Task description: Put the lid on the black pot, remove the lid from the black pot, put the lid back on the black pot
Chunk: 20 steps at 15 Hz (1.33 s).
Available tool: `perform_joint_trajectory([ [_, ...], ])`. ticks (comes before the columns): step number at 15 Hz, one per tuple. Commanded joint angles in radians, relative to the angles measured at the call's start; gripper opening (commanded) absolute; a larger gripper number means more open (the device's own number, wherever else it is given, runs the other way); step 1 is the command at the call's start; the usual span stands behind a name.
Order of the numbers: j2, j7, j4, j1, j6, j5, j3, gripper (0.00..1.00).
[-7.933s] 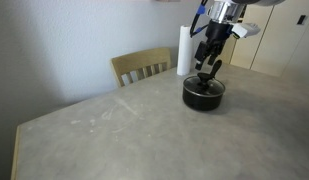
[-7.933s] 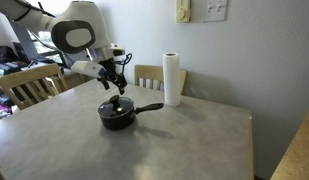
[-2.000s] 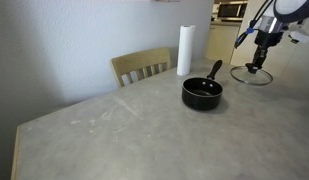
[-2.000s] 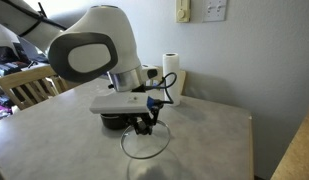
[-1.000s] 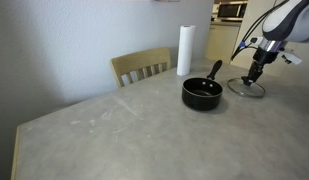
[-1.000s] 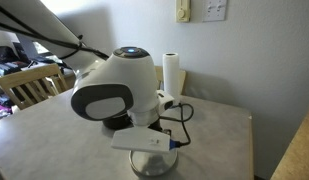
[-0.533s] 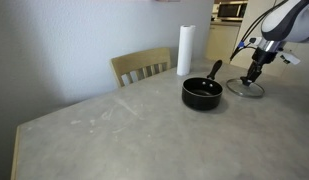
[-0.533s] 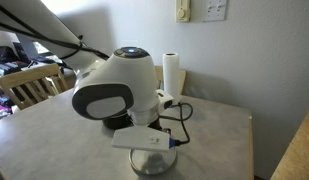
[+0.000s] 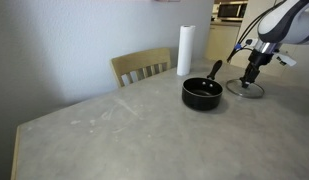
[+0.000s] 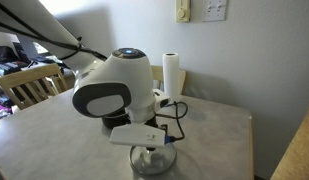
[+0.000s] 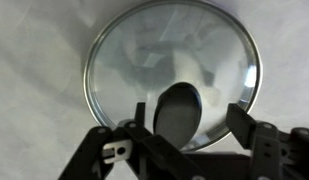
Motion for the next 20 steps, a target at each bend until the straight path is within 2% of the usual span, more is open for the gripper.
perform_joint_trajectory([
  [1,-0.022,0.051,-0.015,0.029,0.018,-0.024,-0.017,1.00],
  [10,-0.108,0.329,-0.042,0.126,-0.009,-0.139,-0.096,1.00],
  [16,-0.170,0.478,-0.062,0.149,-0.052,-0.204,-0.119,1.00],
  [20,-0.195,0.525,-0.065,0.150,-0.085,-0.209,-0.123,1.00],
])
